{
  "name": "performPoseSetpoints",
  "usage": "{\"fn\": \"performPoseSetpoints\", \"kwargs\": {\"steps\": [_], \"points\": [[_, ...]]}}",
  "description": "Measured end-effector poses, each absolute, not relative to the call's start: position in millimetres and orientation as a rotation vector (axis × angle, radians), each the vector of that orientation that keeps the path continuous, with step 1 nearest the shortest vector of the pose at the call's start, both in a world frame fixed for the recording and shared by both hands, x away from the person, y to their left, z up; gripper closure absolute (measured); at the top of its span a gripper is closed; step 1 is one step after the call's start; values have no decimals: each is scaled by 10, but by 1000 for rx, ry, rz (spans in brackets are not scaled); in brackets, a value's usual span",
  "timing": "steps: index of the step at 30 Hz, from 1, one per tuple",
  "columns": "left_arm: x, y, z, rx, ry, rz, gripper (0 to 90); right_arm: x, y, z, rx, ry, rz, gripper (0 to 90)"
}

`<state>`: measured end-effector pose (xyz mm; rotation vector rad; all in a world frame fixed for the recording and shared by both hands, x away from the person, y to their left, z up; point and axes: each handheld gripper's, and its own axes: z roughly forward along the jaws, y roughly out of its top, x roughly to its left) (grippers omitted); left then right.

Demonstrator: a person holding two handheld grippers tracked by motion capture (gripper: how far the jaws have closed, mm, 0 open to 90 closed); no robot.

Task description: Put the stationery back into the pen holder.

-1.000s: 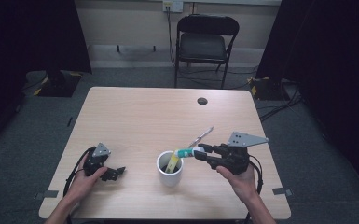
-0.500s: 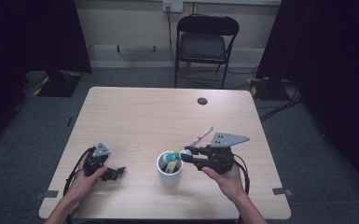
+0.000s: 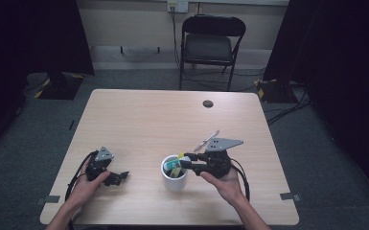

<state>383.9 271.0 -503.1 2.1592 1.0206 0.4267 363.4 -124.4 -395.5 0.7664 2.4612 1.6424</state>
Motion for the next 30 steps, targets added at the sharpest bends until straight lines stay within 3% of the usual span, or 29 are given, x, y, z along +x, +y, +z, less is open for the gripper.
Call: {"fn": "performPoseSetpoints", "kwargs": {"steps": [30], "points": [[3838,2711,-5030,2161,1018,426,0,3887,-864,-3959,710,2451,1635,654]]}}
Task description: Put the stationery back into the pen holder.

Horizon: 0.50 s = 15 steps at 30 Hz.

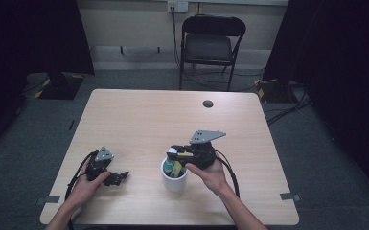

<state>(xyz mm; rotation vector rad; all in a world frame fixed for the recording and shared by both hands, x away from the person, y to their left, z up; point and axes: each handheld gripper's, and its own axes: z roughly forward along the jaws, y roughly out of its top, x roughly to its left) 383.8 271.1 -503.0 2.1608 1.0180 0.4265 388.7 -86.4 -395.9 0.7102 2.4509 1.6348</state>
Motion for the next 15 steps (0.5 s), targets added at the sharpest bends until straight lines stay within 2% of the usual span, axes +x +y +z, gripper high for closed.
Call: {"fn": "performPoseSetpoints", "kwargs": {"steps": [7,9,15], "points": [[3838,2711,-5031,2160,1018,427,0,3946,-822,-3998,725,2475,1594,647],[3838,2711,-5030,2161,1018,426,0,3951,-828,-4003,733,2460,1603,610],[3838,2711,-5030,2161,1018,426,0,3952,-835,-3988,738,2456,1615,589]]}}
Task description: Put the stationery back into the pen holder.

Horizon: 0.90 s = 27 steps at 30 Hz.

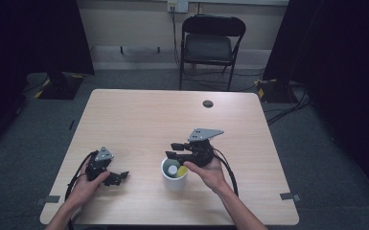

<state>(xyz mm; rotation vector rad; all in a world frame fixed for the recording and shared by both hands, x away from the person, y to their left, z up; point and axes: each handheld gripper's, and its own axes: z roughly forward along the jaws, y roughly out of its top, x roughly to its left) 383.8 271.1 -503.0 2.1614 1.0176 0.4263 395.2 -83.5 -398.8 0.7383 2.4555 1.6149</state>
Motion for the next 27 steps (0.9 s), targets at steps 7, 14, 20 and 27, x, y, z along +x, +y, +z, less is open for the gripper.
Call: {"fn": "performPoseSetpoints", "kwargs": {"steps": [7,14,20,27], "points": [[3838,2711,-5030,2161,1018,426,0,3969,-916,-3948,762,2421,1649,581],[3838,2711,-5030,2161,1018,426,0,4011,-1081,-3930,807,2396,1638,581],[3838,2711,-5030,2161,1018,426,0,4083,-1240,-3887,826,2394,1583,595],[3838,2711,-5030,2161,1018,426,0,4226,-1502,-3952,911,2348,1562,602]]}}
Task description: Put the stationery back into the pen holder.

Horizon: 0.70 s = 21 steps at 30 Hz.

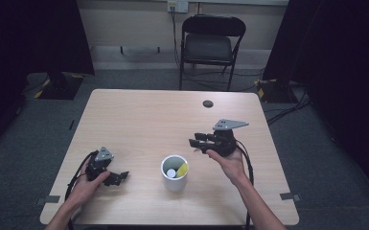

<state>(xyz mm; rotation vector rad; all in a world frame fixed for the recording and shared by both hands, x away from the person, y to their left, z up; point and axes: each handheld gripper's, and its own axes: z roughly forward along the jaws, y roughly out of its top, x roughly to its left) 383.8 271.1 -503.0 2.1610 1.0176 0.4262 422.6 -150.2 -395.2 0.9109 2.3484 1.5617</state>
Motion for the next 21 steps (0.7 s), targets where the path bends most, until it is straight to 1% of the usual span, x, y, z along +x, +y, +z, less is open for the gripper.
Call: {"fn": "performPoseSetpoints", "kwargs": {"steps": [6,9,10,14,17,19,21], "points": [[3838,2711,-5030,2161,1018,426,0,4298,-1619,-4213,995,2362,1503,603],[3838,2710,-5030,2161,1018,426,0,4349,-1627,-4352,1018,2387,1462,610],[3838,2710,-5030,2161,1018,426,0,4375,-1627,-4396,1020,2399,1460,626],[3837,2710,-5030,2161,1019,426,0,4489,-1600,-4521,1059,2413,1426,627],[3836,2710,-5030,2161,1018,428,0,4581,-1558,-4619,1087,2413,1405,649],[3834,2710,-5030,2162,1016,424,0,4636,-1532,-4695,1089,2426,1365,705],[3834,2710,-5030,2161,1017,423,0,4682,-1524,-4770,1116,2429,1342,714]]}}
